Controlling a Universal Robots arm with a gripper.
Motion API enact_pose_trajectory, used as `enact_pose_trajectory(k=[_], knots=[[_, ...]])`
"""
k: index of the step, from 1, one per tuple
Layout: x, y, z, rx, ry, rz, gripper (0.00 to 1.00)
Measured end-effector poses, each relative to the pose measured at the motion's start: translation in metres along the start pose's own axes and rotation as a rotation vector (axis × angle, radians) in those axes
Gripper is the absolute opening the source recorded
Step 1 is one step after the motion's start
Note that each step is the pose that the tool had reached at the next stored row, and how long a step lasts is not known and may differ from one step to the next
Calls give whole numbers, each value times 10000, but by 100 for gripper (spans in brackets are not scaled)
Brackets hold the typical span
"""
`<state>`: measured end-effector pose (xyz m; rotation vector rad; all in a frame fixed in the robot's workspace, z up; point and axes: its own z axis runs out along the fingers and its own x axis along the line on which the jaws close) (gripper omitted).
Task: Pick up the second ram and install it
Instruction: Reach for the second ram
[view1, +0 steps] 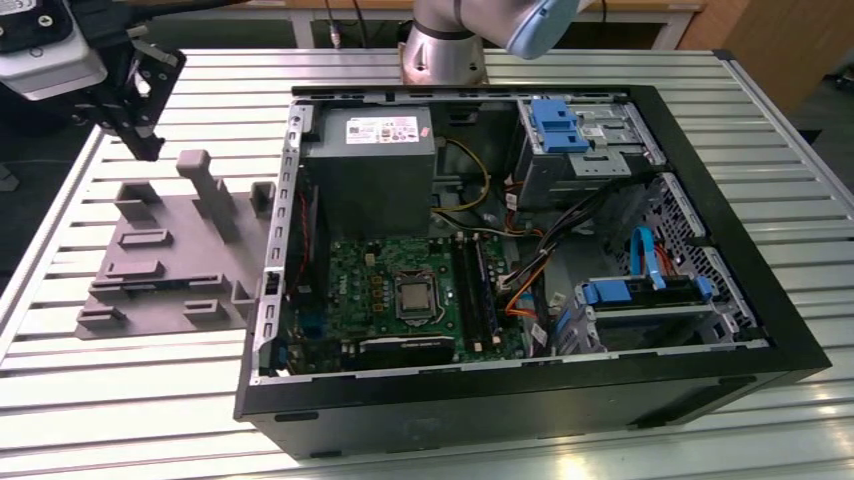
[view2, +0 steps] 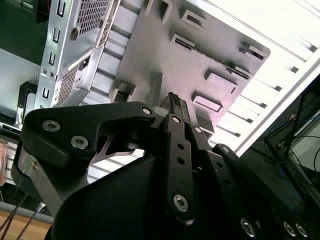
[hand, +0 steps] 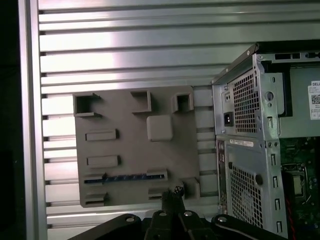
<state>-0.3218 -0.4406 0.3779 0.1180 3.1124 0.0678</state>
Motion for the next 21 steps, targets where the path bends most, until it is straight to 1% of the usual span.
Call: enact_pose_trajectory(k=[21], knots=[[101, -116, 40, 1, 1, 0, 11]])
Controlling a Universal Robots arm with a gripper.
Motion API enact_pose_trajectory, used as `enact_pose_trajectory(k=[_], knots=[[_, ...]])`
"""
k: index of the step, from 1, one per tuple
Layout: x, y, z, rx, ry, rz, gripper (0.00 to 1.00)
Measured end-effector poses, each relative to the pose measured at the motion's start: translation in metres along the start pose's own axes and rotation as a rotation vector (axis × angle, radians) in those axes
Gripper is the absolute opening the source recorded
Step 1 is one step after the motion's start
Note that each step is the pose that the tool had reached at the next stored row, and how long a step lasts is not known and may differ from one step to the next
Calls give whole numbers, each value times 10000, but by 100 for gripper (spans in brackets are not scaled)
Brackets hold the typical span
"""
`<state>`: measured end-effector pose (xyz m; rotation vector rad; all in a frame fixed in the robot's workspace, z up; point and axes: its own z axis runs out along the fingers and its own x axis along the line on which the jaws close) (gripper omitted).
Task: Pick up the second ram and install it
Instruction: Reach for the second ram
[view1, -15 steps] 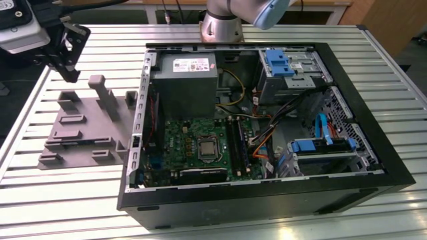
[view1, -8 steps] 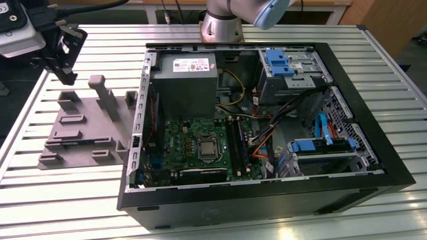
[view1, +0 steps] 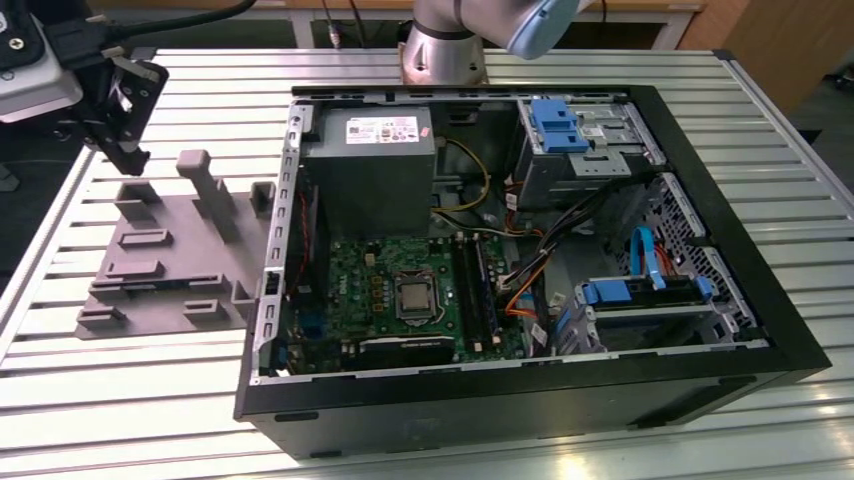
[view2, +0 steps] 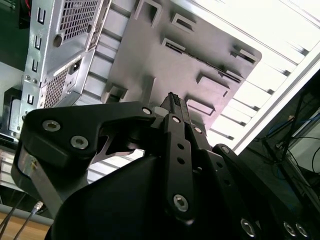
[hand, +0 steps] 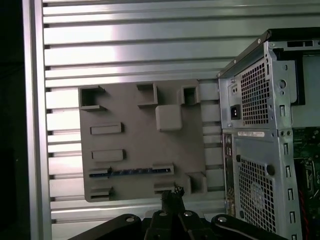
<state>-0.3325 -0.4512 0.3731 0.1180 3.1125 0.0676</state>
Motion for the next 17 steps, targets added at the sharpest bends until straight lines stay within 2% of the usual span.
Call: enact_pose_trajectory(k=[17], knots=[[67, -78, 36, 0, 0, 0, 11]])
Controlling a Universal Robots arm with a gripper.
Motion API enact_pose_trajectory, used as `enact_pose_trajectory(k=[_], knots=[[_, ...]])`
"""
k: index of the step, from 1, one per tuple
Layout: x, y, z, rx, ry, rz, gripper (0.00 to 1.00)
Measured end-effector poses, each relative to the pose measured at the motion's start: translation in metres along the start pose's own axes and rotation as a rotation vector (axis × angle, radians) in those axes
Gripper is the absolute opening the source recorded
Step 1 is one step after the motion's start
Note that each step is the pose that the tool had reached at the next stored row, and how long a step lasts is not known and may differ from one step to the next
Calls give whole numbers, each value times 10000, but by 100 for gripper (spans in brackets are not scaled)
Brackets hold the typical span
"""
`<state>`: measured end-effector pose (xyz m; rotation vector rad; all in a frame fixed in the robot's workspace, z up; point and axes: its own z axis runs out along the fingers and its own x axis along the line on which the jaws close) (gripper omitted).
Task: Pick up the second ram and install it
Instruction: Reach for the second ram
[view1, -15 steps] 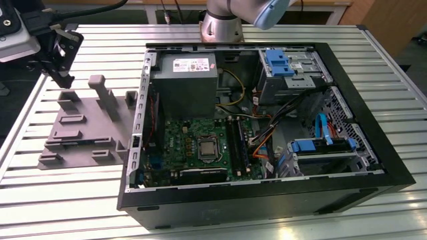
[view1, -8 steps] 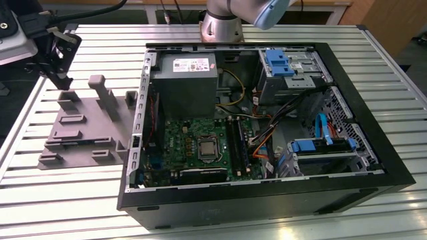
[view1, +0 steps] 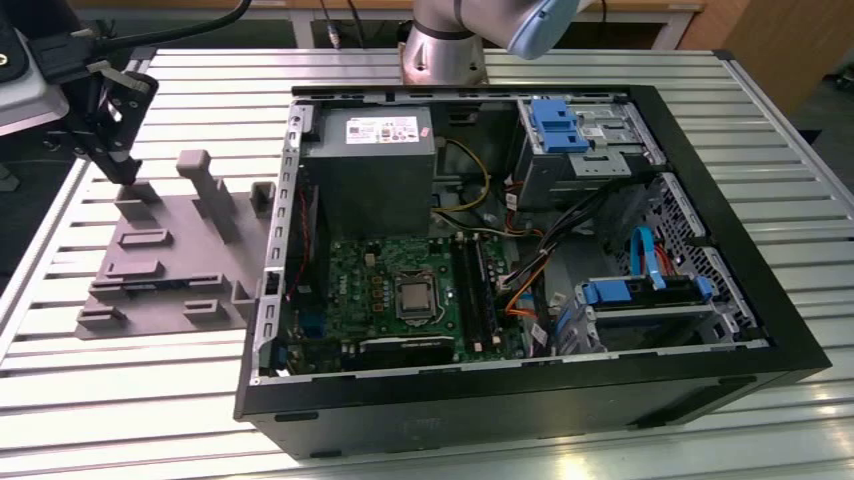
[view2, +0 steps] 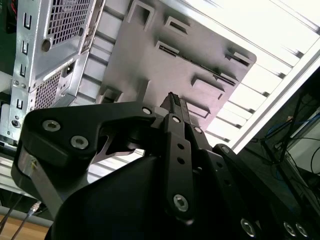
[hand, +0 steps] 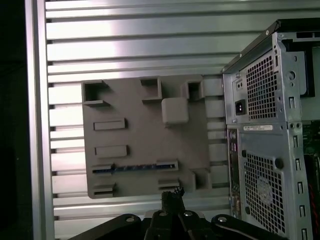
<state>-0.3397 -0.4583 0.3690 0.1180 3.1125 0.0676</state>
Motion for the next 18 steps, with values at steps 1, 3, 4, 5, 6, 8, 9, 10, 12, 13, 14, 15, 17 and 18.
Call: enact_pose_trajectory(k=[1, 3, 4, 5, 6, 8, 9, 10, 12, 13, 14, 15, 17, 18], knots=[[2, -4, 2, 0, 1, 0, 11], [6, -13, 6, 0, 0, -1, 11], [8, -18, 8, 0, 0, -1, 11], [10, -23, 11, 1, 1, 0, 11], [13, -29, 16, 0, 0, 0, 11], [18, -39, 27, -1, -1, 1, 11], [22, -43, 33, -1, -1, 1, 11], [25, -46, 39, -1, -1, 1, 11], [36, -49, 54, 0, 0, 0, 11], [44, -50, 63, 1, 0, 1, 11], [52, -51, 72, 1, 1, 0, 11], [64, -53, 82, 1, 1, 0, 11], [94, -55, 100, 0, 0, 0, 11], [111, -57, 108, 0, 0, 0, 11]])
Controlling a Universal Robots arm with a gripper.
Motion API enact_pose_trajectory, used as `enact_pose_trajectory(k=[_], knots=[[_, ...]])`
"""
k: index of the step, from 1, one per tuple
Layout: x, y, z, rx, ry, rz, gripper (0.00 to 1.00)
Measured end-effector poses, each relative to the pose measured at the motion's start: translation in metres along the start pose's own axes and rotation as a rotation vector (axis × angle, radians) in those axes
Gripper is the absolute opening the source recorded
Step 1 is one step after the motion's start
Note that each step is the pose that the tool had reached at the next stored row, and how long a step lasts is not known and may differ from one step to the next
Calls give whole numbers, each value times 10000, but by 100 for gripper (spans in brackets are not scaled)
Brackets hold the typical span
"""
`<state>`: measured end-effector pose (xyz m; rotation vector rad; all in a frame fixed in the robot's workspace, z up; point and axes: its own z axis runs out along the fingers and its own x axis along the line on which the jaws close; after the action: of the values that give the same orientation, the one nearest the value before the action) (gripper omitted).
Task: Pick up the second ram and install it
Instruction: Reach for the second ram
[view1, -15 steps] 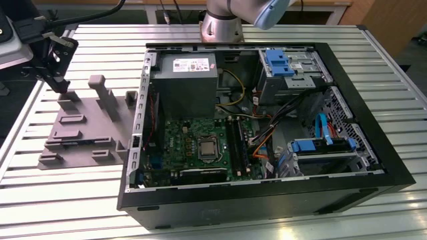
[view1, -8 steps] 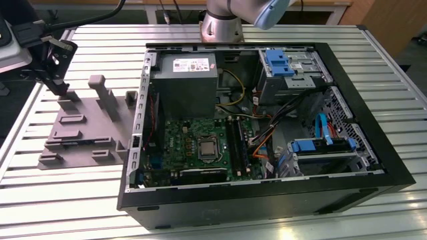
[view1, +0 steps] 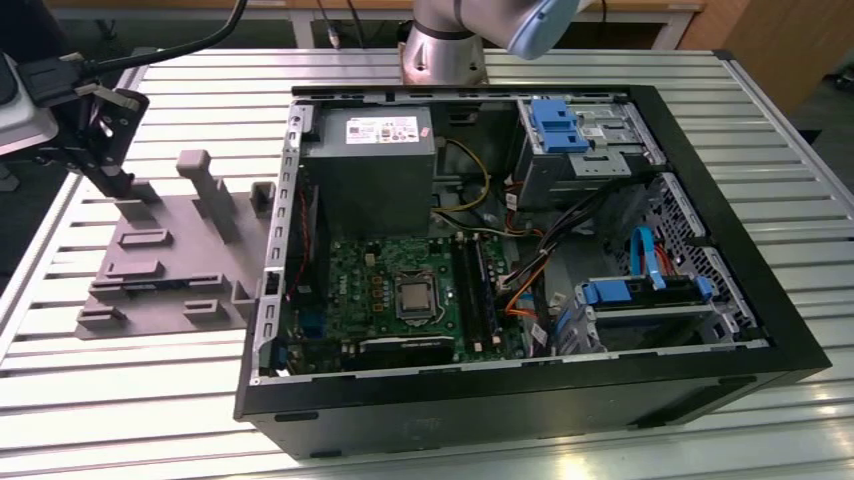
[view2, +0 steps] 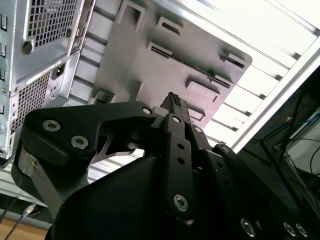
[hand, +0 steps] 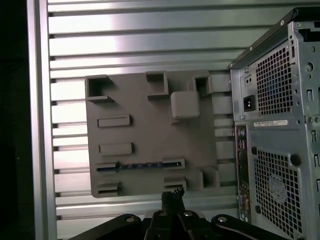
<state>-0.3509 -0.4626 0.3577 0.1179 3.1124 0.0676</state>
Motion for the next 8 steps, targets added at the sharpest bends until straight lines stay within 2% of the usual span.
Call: enact_pose_trajectory(k=[8], knots=[[96, -4, 62, 0, 0, 0, 11]])
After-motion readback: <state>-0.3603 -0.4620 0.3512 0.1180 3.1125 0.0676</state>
